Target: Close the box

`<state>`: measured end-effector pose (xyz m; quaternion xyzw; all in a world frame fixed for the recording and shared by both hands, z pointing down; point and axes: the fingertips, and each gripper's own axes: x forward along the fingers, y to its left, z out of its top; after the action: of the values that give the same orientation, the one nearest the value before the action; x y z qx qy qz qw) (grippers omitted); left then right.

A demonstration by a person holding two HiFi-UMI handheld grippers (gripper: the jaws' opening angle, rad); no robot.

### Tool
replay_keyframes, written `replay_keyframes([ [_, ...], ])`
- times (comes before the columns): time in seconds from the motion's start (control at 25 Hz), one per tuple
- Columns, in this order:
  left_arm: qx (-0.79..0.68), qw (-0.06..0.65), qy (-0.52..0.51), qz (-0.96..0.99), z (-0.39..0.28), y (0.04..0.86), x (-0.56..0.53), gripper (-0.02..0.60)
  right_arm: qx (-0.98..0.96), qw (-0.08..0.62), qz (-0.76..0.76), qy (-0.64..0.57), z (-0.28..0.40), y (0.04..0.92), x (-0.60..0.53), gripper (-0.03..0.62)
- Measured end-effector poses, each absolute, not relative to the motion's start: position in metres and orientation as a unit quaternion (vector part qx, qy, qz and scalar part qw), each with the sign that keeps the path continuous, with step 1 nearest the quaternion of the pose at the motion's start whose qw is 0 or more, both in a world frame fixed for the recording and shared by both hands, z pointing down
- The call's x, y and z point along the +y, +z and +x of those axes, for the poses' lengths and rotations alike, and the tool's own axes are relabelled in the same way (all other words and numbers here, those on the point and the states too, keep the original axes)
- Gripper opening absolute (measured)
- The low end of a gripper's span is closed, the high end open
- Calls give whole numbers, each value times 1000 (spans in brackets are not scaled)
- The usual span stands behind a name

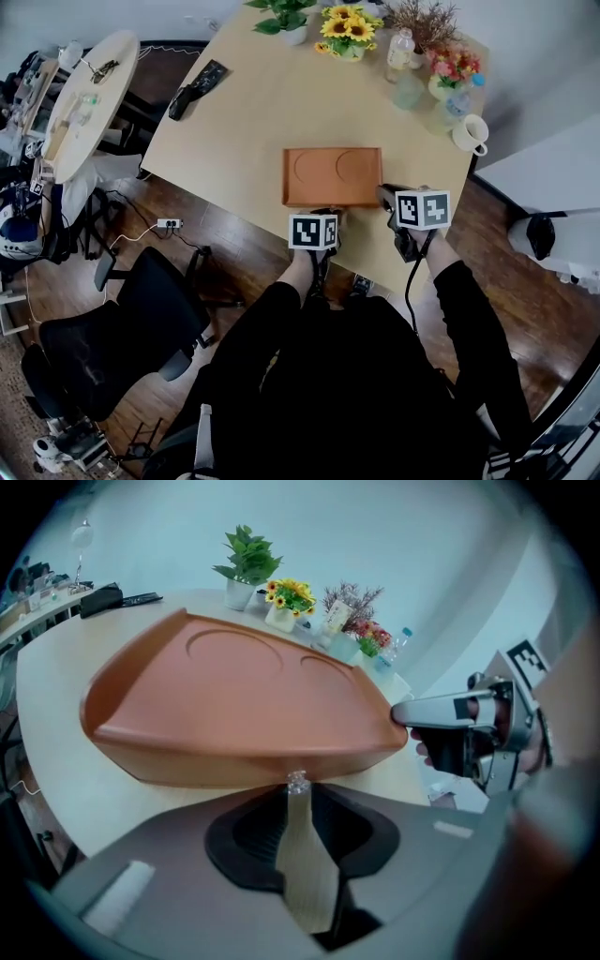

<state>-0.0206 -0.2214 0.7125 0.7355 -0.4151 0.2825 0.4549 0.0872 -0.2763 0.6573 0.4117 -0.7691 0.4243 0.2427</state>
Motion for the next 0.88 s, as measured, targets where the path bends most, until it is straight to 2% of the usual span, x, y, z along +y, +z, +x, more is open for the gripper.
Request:
replay_keyframes([
  [0.12, -408, 435, 280, 752, -32, 676, -203, 84, -790, 210, 415, 398, 85, 628, -267, 57],
  [0.2, -421, 388, 233, 786, -46, 620, -204, 84, -818, 165, 421, 356, 79, 583, -257, 57],
  [0.4, -460, 173, 81, 867, -74, 447, -214, 83, -878, 61, 442, 172, 41, 451, -228, 57],
  [0.52, -477, 41, 24, 878, -73, 376, -204, 83, -896, 9, 439, 65, 11, 388, -212, 57],
  [0.6, -485, -19, 2, 874, -67, 349, -195, 81, -898, -13, 440, 14, -3, 361, -204, 33],
  [0.68, -482, -41, -3, 875, -59, 340, -185, 64, -896, -30, 443, -10, -9, 346, -197, 7],
  [0.88, -458, -25, 0, 888, -52, 343, -175, 51, -898, -39, 438, -1, -9, 341, -188, 0],
])
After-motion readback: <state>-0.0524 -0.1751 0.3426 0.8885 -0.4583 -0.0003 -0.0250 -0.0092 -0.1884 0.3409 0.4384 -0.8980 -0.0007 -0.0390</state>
